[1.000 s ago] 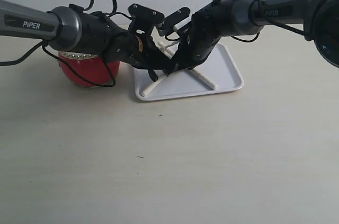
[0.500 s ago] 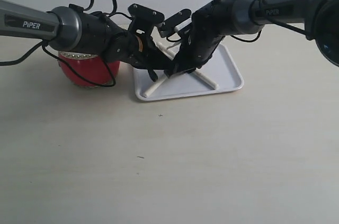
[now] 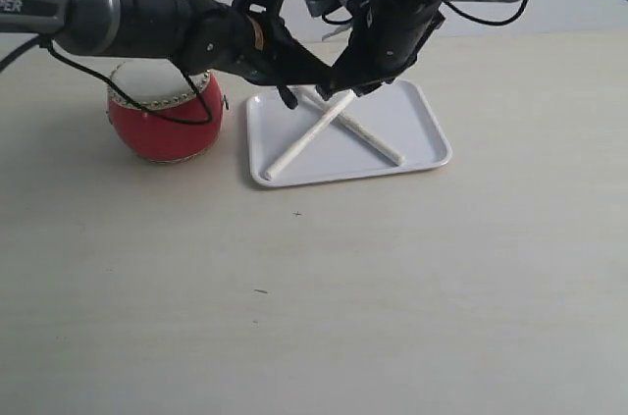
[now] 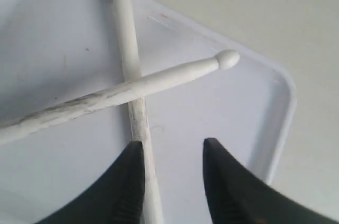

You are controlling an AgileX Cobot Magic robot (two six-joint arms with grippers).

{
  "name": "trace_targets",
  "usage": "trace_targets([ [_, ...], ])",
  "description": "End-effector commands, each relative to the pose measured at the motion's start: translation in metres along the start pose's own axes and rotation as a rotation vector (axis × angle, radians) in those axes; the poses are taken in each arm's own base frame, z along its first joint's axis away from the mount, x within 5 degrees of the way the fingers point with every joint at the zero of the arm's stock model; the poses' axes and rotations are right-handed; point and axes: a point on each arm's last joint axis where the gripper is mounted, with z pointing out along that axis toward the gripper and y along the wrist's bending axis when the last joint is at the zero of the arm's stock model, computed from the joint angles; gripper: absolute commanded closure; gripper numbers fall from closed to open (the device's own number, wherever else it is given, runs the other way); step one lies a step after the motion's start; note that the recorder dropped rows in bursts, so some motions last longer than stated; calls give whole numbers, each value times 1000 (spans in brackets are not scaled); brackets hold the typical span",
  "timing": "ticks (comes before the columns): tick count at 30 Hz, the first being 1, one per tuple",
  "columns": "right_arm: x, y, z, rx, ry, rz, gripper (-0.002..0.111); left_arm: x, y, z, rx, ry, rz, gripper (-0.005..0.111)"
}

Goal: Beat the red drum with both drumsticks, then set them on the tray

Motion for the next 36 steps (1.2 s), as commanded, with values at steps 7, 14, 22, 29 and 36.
trace_targets([
  [7, -3, -6, -84, -52, 44, 42, 108, -40, -4, -92, -74, 65, 13, 107],
  [14, -2, 2, -153, -234, -1, 68, 108, -54, -4, -174, -112, 87, 47, 107],
  [22, 15, 10, -234, -392, -179, 72, 108, -51, -14, -284, -35, -139, 69, 107],
  [29, 53, 10, -279, -384, -314, 104, 108, -20, -7, -363, 62, -375, -5, 107],
  [36, 97, 14, -316, -407, -521, 169, 108, 42, 5, -402, 140, -548, -54, 107],
])
